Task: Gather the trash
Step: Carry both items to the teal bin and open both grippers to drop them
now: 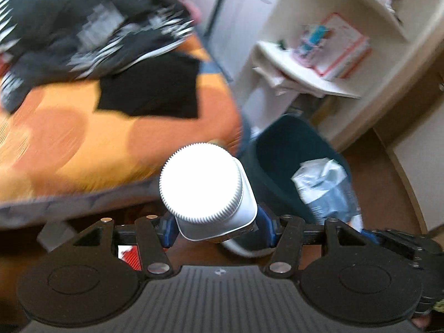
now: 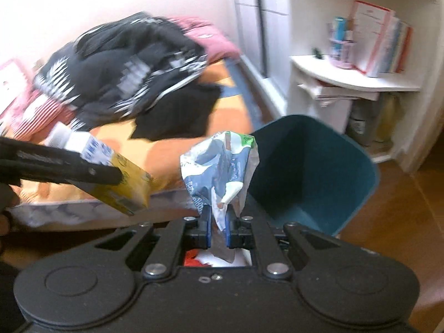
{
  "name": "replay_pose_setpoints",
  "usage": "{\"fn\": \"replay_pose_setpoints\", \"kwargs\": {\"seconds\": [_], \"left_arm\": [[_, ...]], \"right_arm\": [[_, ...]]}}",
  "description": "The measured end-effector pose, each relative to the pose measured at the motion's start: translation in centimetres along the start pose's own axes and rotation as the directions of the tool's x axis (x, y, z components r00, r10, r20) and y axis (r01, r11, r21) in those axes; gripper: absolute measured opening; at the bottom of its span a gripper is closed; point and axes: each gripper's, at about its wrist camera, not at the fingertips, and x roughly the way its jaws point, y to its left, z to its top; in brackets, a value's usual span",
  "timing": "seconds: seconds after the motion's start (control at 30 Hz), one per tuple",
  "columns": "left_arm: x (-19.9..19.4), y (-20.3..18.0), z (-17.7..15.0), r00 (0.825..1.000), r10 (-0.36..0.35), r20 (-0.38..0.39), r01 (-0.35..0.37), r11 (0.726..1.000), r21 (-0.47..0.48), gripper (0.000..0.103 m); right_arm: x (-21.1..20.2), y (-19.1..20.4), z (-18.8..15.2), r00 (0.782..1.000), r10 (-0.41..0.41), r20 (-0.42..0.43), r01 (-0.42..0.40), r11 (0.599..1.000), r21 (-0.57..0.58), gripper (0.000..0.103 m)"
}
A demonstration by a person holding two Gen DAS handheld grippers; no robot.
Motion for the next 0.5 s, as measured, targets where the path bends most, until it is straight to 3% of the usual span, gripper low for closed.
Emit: {"fn": "replay_pose_setpoints", "kwargs": {"seconds": [0.13,0.5], "left_arm": [[2.3,-4.2,2.6,0.999,-0.034,-0.013,0.035,0.998,0.059,0.056],[11.8,-12.6,6.2,0.990,-0.013,-0.137,0.039,0.981,0.190,0.054]], "right_arm": [[0.3,-3.6,0.5,0.999,-0.046,-0.006,0.047,0.998,0.047,0.010],[5.3,-8.7,1.1,0.992,-0.092,-0.089,0.102,0.989,0.112,0.010]]}}
